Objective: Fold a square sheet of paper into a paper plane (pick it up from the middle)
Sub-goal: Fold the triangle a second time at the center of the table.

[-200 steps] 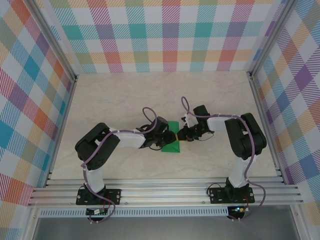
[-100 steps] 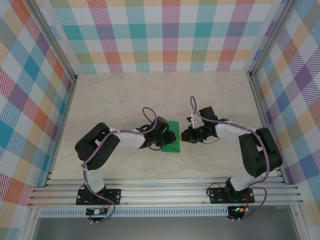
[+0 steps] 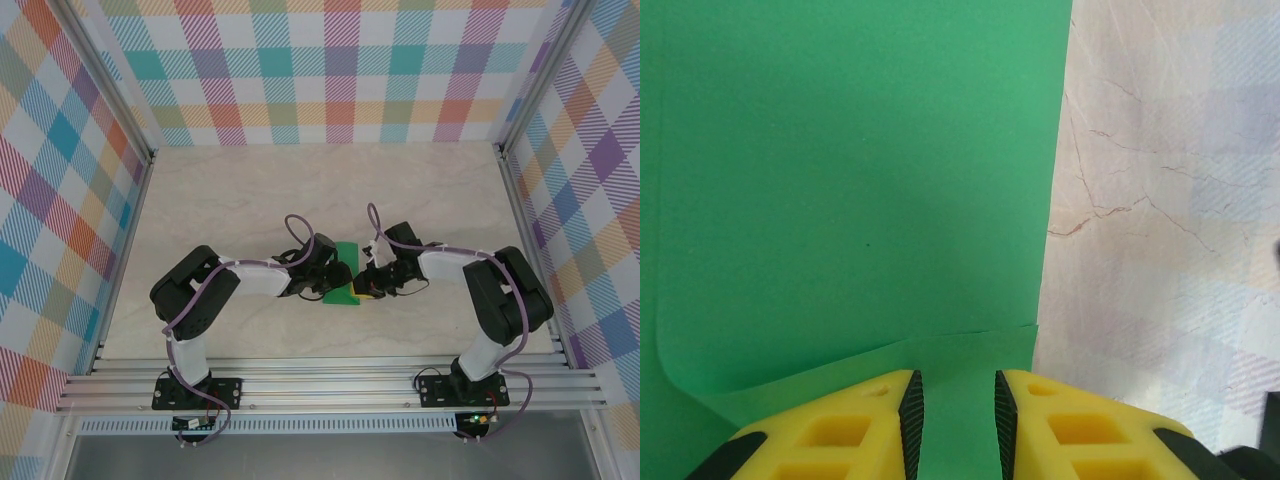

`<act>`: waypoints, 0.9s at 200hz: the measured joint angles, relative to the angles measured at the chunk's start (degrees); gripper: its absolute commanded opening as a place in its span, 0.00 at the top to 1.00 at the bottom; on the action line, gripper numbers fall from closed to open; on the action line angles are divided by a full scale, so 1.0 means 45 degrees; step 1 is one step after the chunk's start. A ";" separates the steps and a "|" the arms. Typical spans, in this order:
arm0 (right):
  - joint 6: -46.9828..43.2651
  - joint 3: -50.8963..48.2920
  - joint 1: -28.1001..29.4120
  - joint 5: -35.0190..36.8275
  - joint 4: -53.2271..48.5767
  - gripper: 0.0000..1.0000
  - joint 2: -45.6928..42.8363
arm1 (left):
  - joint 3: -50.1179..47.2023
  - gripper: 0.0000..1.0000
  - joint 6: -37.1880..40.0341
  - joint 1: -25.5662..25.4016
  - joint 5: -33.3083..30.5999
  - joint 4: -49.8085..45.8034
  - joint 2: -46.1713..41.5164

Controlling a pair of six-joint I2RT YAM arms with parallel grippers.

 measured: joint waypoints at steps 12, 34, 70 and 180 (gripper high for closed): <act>0.0044 0.0000 0.0010 0.0083 0.0044 0.89 0.0160 | 0.0000 0.71 0.0000 0.0000 0.0000 0.0000 0.0000; 0.0049 0.0000 0.0010 0.0233 0.0039 0.89 0.0325 | 0.0000 0.71 0.0005 -0.0005 0.0000 0.0000 0.0000; 0.0039 0.0000 0.0010 0.0525 -0.0185 0.88 0.0466 | 0.0000 0.71 0.0005 -0.0005 0.0000 0.0000 0.0000; -0.0010 -0.0165 0.0024 0.1418 -0.0879 0.88 0.0384 | 0.0000 0.71 0.0005 -0.0005 0.0005 0.0000 0.0000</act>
